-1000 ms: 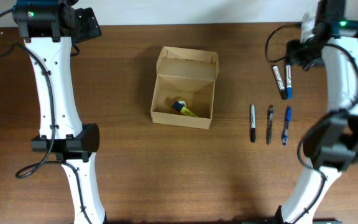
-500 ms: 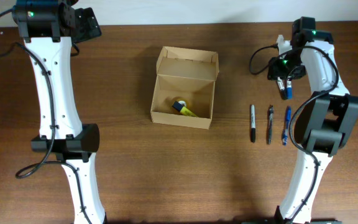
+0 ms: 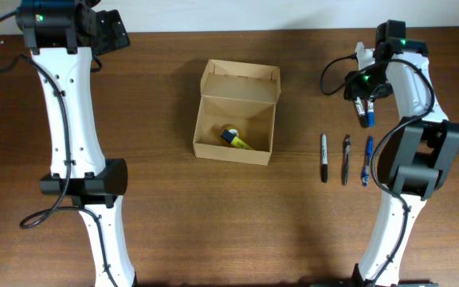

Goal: Pack container
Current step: 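Grasp the black-capped whiteboard marker with the right gripper and lift, then carry the marker into the box and release it, then carry the black-capped marker into the box and release it, then move the right gripper over the blue-capped whiteboard marker, then grasp the blue-capped whiteboard marker with the right gripper and lift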

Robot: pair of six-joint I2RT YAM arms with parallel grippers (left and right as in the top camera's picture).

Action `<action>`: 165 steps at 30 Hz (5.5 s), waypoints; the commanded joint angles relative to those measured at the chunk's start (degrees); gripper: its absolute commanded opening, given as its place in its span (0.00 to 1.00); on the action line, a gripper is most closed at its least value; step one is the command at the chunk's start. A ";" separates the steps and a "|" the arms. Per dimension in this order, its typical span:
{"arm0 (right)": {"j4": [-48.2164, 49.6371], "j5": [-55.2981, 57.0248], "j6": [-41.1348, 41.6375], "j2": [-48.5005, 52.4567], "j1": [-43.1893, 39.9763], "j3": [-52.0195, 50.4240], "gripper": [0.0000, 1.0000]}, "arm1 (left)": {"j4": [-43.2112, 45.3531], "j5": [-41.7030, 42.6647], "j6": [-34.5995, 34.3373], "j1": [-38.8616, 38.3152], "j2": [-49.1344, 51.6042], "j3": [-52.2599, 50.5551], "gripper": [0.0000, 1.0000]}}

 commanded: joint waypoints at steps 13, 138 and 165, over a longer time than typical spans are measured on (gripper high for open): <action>1.09 1.86 -0.55 3.15 -0.74 0.26 0.54 | -0.02 -0.24 0.87 0.20 -0.50 -0.17 1.00; -7.58 -1.22 13.70 -9.94 -2.21 2.51 0.51 | -0.02 -0.24 0.85 0.20 -0.50 -0.17 1.00; -2.43 2.45 9.77 5.18 -5.01 2.40 0.48 | -0.02 -0.24 0.87 0.20 -0.50 -0.17 1.00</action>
